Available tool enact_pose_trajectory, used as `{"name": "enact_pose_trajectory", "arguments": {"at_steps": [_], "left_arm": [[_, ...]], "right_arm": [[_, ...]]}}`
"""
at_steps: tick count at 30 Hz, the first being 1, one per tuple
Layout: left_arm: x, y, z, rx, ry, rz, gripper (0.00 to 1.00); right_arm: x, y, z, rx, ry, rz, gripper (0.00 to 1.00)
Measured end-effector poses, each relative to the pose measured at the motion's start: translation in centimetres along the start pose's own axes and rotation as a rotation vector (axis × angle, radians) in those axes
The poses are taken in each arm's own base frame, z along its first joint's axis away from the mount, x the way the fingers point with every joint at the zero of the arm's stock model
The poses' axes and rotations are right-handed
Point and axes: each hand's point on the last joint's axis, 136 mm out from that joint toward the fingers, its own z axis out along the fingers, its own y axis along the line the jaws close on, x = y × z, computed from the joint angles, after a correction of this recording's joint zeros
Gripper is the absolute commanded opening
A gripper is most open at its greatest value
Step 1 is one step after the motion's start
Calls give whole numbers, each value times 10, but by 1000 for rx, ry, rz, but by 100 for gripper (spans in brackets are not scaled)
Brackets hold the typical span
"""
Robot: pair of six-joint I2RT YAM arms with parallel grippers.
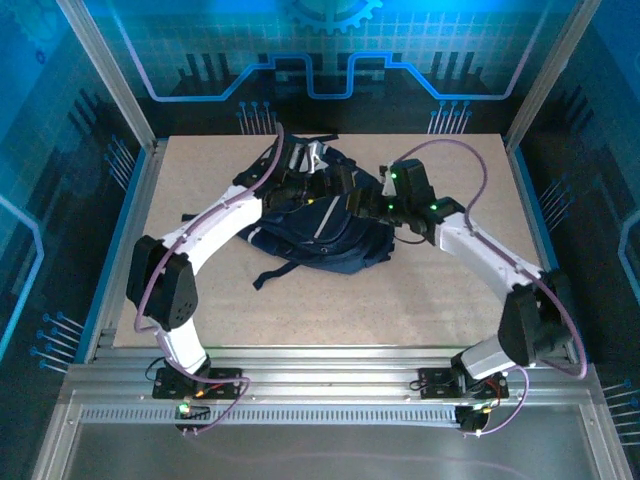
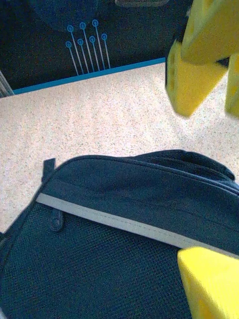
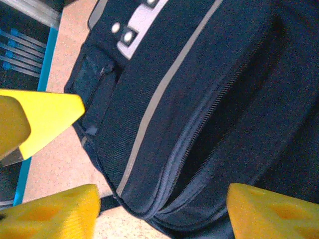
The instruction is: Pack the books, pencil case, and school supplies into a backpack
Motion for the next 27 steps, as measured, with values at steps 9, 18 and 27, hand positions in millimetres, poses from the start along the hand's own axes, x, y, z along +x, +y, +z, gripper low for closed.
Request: {"name": "enact_pose_trajectory", "arguments": {"at_steps": [9, 18, 27], "left_arm": [[2, 74, -61, -119, -126, -115, 99], [51, 163, -61, -280, -107, -294, 97], [52, 181, -54, -294, -149, -315, 69]], "right_arm": [[35, 3, -9, 127, 46, -37, 71], [103, 47, 54, 192, 168, -90, 62], [113, 83, 95, 262, 132, -103, 66]]}}
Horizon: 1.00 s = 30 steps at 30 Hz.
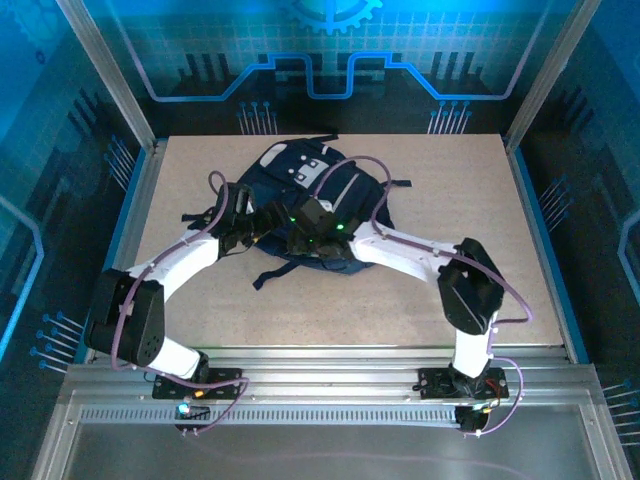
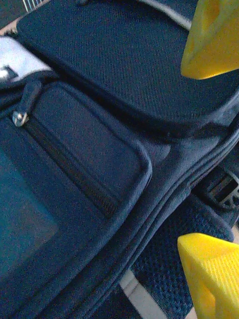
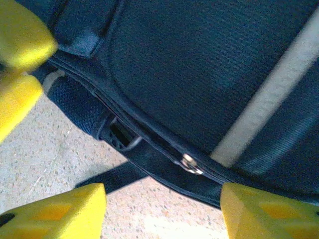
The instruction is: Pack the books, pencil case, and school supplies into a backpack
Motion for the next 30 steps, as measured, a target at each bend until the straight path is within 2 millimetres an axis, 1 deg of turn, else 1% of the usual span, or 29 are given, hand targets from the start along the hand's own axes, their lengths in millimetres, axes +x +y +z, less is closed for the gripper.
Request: {"name": "enact_pose_trajectory", "arguments": {"at_steps": [1, 3, 5, 8, 10, 13, 15, 17, 19, 25, 28, 30], "left_arm": [[3, 6, 4, -8, 5, 0, 66], [10, 17, 14, -27, 21, -11, 66], [12, 26, 21, -47, 22, -20, 66], [14, 37, 30, -66, 19, -38, 67], [14, 38, 33, -65, 14, -45, 67], [12, 38, 35, -61, 6, -46, 68], [11, 38, 35, -60, 6, -47, 68], [10, 38, 35, -56, 4, -49, 68], [8, 38, 34, -50, 3, -53, 68], [4, 42, 36, -39, 11, -71, 68], [3, 41, 38, -32, 22, -75, 68], [-1, 39, 39, -32, 22, -78, 68]], "right_arm": [[-2, 3, 2, 26, -6, -3, 67], [-6, 7, 10, 76, -17, -1, 68], [-4, 3, 19, 140, -5, 0, 71], [-2, -1, 27, 217, -4, -4, 75], [-2, -4, 27, 261, -9, -7, 77], [-4, -9, 26, 316, -23, -16, 78], [-7, -16, 26, 371, -41, -27, 77], [-10, -28, 31, 428, -55, -31, 75], [-9, -39, 36, 475, -55, -41, 72], [-6, -53, 35, 523, -73, -68, 73], [-3, -61, 28, 520, -77, -74, 74], [2, -70, 18, 522, -71, -80, 73]]}}
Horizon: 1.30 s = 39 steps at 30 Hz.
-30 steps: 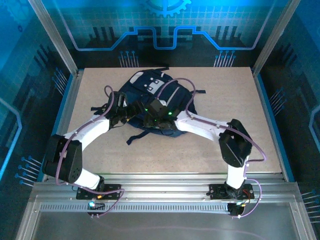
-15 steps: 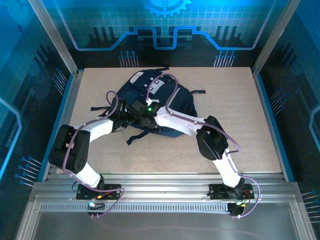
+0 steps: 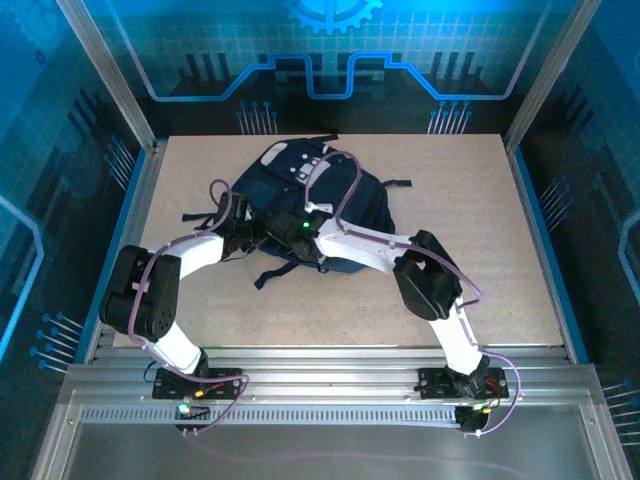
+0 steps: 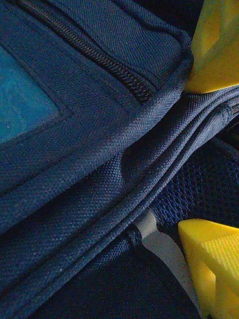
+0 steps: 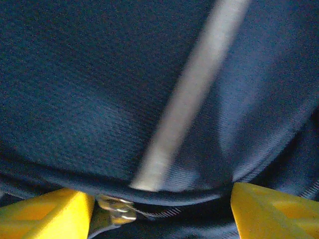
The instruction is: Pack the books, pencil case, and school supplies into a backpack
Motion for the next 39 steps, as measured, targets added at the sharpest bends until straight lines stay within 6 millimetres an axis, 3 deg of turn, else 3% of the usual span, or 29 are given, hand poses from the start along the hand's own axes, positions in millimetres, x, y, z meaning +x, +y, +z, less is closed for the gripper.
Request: {"name": "enact_pose_trajectory", "arguments": {"at_steps": [4, 6, 13, 17, 20, 27, 29, 35, 38, 39], "left_arm": [[-11, -3, 2, 0, -14, -4, 68], [-16, -2, 1, -1, -25, -9, 68], [-19, -1, 1, -4, -32, -13, 69], [-19, -1, 1, -6, -31, -14, 70], [-19, -1, 0, -7, -31, -14, 70], [-21, -3, -3, -4, -35, -13, 71], [-24, -5, -4, -2, -42, -12, 71], [-34, -15, -9, 9, -69, -7, 71], [-41, -20, -10, 12, -85, -5, 75], [-44, -22, -10, 12, -90, -5, 76]], "right_arm": [[10, -27, -7, -4, 28, -15, 71], [9, -29, -8, -36, 47, -9, 68], [0, 0, -8, -199, 67, 16, 57], [13, 17, 1, -298, 89, -11, 57], [19, 21, 10, -346, 116, -27, 57], [7, 21, 25, -435, 110, -92, 64], [3, 20, 27, -452, 99, -124, 59], [-9, 24, 29, -516, 70, -183, 28], [-9, 29, 26, -550, 62, -213, 1], [-8, 32, 25, -568, 65, -224, 0]]}}
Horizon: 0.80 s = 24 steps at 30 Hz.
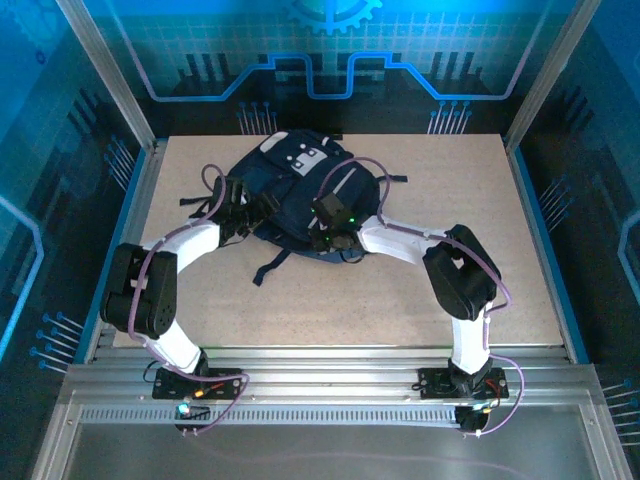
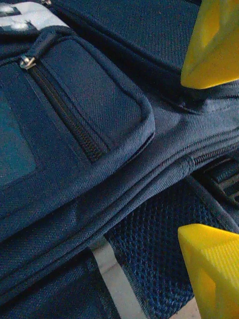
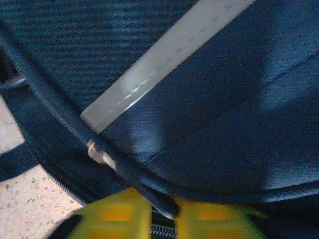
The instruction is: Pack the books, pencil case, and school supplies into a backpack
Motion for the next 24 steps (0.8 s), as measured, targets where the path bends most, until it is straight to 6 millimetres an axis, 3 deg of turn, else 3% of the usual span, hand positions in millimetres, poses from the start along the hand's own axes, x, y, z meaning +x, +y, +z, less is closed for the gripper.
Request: {"name": "enact_pose_trajectory", "arguments": {"at_steps": [4, 9, 15, 19, 24], "left_arm": [[-12, -7, 11, -3, -8, -1, 76], [-13, 1, 38, -37, 21, -18, 69], [-19, -5, 46, -24, 17, -28, 37], [-37, -15, 56, -20, 0, -9, 35], [-43, -17, 62, -35, 18, 6, 36]], "right_arm": [[2, 7, 1, -50, 3, -24, 0], [6, 7, -8, -76, -6, -68, 0], [3, 3, -25, -119, -30, -113, 0], [0, -18, -31, -105, -35, -120, 0], [-4, -49, -42, -102, -48, -101, 0]]}}
